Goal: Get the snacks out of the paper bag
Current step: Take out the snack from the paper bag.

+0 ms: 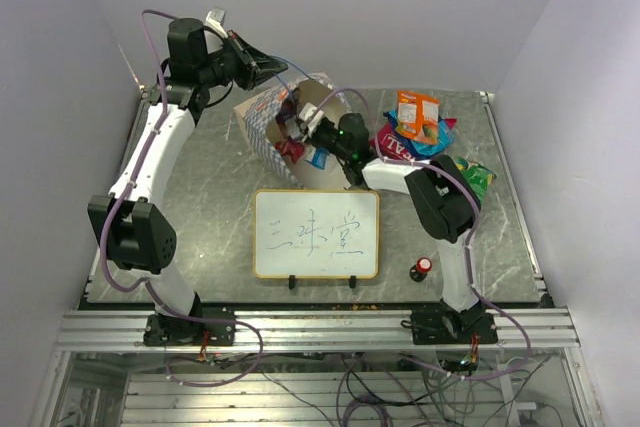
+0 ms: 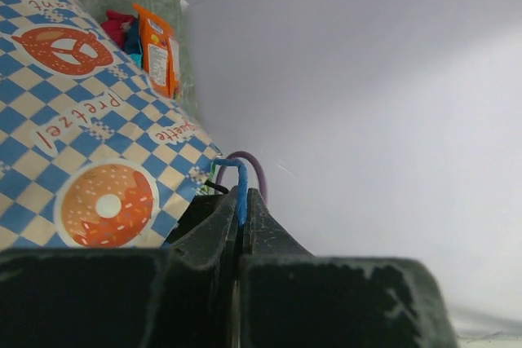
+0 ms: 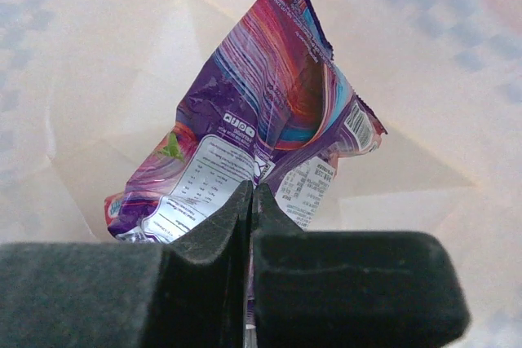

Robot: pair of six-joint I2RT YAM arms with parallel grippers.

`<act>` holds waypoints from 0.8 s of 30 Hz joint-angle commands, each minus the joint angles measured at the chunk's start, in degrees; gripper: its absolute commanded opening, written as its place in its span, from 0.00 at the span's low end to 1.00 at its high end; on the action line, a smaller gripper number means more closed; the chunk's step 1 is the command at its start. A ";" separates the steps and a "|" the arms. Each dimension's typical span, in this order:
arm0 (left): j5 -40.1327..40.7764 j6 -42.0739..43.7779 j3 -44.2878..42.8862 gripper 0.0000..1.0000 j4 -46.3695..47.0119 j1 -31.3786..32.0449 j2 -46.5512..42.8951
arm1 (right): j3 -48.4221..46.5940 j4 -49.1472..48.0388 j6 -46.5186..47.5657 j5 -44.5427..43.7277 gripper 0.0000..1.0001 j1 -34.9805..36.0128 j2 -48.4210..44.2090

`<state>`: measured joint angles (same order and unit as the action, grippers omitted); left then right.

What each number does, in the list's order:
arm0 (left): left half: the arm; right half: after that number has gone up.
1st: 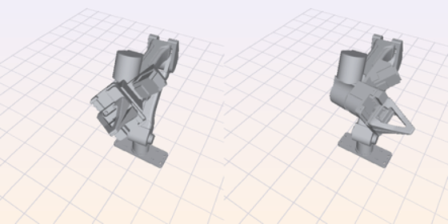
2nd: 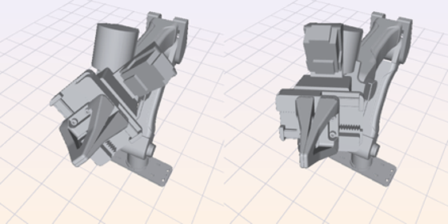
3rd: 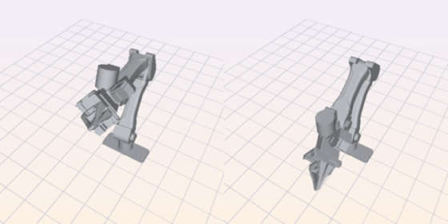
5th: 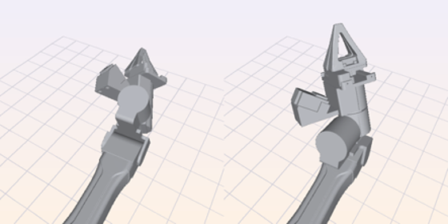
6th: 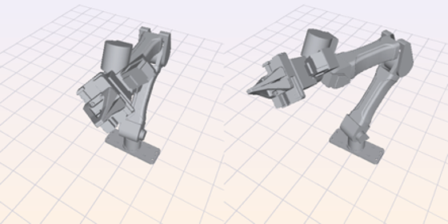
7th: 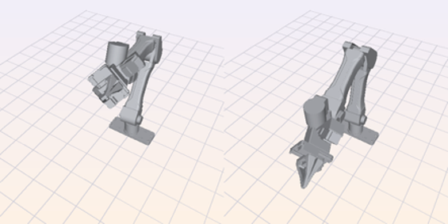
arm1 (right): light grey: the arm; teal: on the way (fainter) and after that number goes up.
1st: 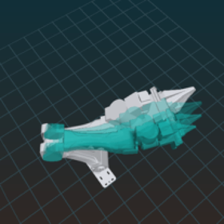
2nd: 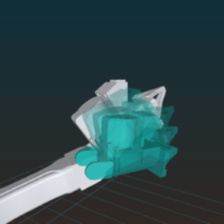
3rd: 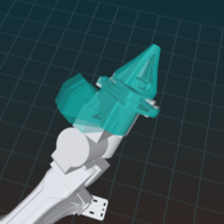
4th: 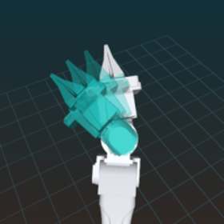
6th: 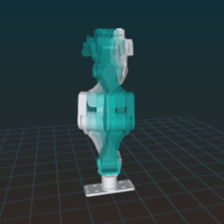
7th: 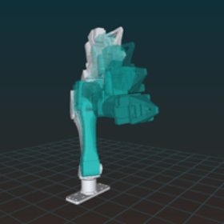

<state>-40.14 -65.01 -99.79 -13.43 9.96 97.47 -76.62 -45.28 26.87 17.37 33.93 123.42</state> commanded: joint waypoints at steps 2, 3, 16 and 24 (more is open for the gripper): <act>0.46 -0.49 -1.64 0.07 2.88 -0.63 0.21 | 2.47 -7.10 -1.87 2.48 0.00 -0.36 -6.40; 0.42 -0.59 -1.68 0.07 2.95 -0.64 0.30 | 3.05 -7.32 -2.13 2.85 0.00 -0.36 -7.05; 0.51 -0.64 -0.80 0.07 3.64 -0.82 0.05 | 11.09 -6.78 -2.76 3.91 0.00 -0.38 -15.34; 0.25 -1.41 1.32 0.07 4.73 -0.82 -0.91 | 14.32 -5.19 -3.52 2.69 0.00 -0.36 -18.53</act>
<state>-40.07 -65.65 -99.66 -11.66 9.63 97.67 -62.52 -48.18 23.99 20.58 33.80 107.00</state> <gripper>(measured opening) 0.080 0.005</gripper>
